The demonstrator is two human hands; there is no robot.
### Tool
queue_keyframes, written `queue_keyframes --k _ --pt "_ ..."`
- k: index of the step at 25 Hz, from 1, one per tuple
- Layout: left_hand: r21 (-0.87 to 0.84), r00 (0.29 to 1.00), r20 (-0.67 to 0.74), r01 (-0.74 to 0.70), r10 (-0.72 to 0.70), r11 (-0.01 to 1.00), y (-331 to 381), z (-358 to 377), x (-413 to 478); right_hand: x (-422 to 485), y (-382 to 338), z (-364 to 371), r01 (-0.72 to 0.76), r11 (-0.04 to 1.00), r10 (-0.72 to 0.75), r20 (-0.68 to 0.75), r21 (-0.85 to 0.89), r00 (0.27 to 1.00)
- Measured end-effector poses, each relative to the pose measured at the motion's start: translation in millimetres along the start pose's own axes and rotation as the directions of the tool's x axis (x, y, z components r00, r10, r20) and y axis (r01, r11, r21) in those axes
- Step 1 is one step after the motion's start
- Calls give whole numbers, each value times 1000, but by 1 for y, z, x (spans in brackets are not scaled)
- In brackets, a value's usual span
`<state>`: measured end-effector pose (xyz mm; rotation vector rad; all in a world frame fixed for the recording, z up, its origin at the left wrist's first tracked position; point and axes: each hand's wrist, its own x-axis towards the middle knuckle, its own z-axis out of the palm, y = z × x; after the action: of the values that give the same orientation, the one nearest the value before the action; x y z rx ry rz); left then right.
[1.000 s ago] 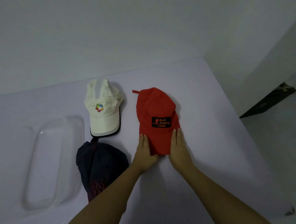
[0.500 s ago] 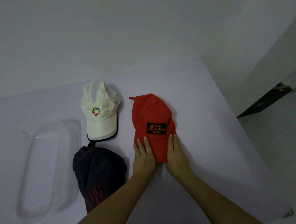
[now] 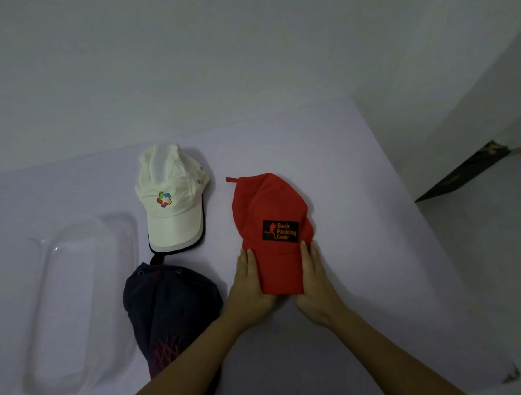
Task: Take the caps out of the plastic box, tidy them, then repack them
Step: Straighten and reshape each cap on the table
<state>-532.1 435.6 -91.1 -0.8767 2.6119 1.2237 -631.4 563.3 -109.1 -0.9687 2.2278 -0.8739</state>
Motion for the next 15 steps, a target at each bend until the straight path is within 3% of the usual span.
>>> queue_keyframes --k 3,6,11,15 --pt "-213 999 -9 -33 32 976 -1 -6 -1 6 -23 -9 11 964 -11 1 264 1000" --pt "-452 999 40 15 4 892 12 -14 -9 6 -37 -14 -10 861 -25 62 509 998" --pt "-588 991 115 122 -67 800 15 -13 -15 -3 -38 -13 -100 786 3 158 610 987" --pt "-667 991 116 130 -69 733 19 -15 -14 0 -44 -11 -134 749 31 167 649 985"
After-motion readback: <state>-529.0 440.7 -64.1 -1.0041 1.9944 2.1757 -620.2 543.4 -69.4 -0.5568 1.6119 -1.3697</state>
